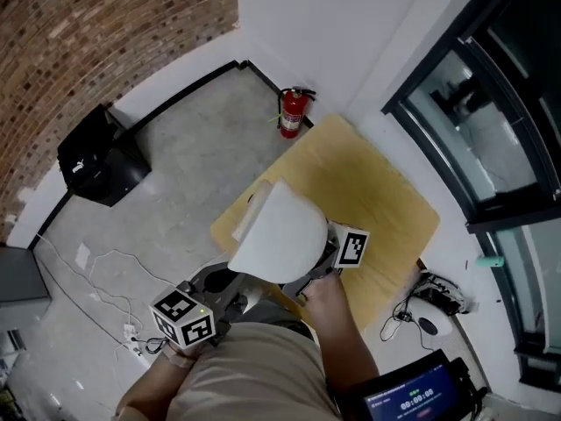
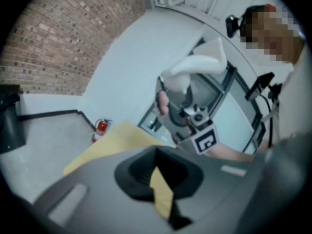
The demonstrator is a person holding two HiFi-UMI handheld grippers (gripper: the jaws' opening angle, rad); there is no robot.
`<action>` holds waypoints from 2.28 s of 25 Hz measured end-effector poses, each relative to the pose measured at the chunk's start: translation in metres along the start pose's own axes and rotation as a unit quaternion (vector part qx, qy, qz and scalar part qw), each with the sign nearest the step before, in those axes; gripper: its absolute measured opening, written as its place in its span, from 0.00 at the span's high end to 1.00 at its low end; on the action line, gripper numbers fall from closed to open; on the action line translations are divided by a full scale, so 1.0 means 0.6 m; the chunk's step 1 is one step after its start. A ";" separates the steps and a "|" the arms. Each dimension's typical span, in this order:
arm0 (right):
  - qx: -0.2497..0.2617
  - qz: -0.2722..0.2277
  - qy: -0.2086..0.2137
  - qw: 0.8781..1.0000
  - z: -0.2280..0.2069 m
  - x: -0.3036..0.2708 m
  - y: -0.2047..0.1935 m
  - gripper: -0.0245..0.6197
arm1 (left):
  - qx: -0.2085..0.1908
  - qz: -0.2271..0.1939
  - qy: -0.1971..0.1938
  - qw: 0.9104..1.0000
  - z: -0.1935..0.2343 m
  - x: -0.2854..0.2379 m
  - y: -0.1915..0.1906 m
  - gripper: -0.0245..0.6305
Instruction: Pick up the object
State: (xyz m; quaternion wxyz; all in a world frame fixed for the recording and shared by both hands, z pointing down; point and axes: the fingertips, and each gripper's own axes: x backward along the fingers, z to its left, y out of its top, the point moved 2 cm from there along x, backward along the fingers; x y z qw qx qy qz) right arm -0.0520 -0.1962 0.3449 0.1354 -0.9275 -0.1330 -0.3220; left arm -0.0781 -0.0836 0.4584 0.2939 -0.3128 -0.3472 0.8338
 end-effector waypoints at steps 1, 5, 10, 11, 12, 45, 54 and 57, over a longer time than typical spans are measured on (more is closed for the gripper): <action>0.009 -0.024 0.003 1.000 0.016 0.001 0.011 0.56 | 0.005 -0.011 -0.012 1.000 0.002 -0.006 0.017 0.98; 0.050 -0.102 0.004 0.994 0.071 0.026 0.047 0.56 | 0.011 -0.037 -0.059 0.998 -0.002 -0.038 0.070 0.98; 0.122 -0.163 -0.020 0.979 0.134 0.090 0.079 0.56 | 0.017 -0.036 -0.113 0.993 -0.035 -0.103 0.099 0.98; 0.135 -0.177 -0.028 0.975 0.145 0.105 0.083 0.56 | 0.017 -0.032 -0.123 0.992 -0.043 -0.116 0.101 0.98; 0.148 -0.191 -0.036 0.970 0.157 0.120 0.085 0.56 | 0.015 -0.024 -0.134 0.991 -0.054 -0.128 0.101 0.98; 0.246 -0.326 -0.106 0.907 0.253 0.263 0.058 0.56 | -0.032 0.039 -0.218 0.975 -0.163 -0.183 0.064 0.98; 0.233 -0.325 -0.104 0.910 0.249 0.269 0.055 0.56 | -0.027 0.041 -0.208 0.977 -0.161 -0.179 0.054 0.98; 0.231 -0.326 -0.105 0.911 0.247 0.273 0.056 0.56 | -0.028 0.041 -0.205 0.978 -0.160 -0.180 0.053 0.98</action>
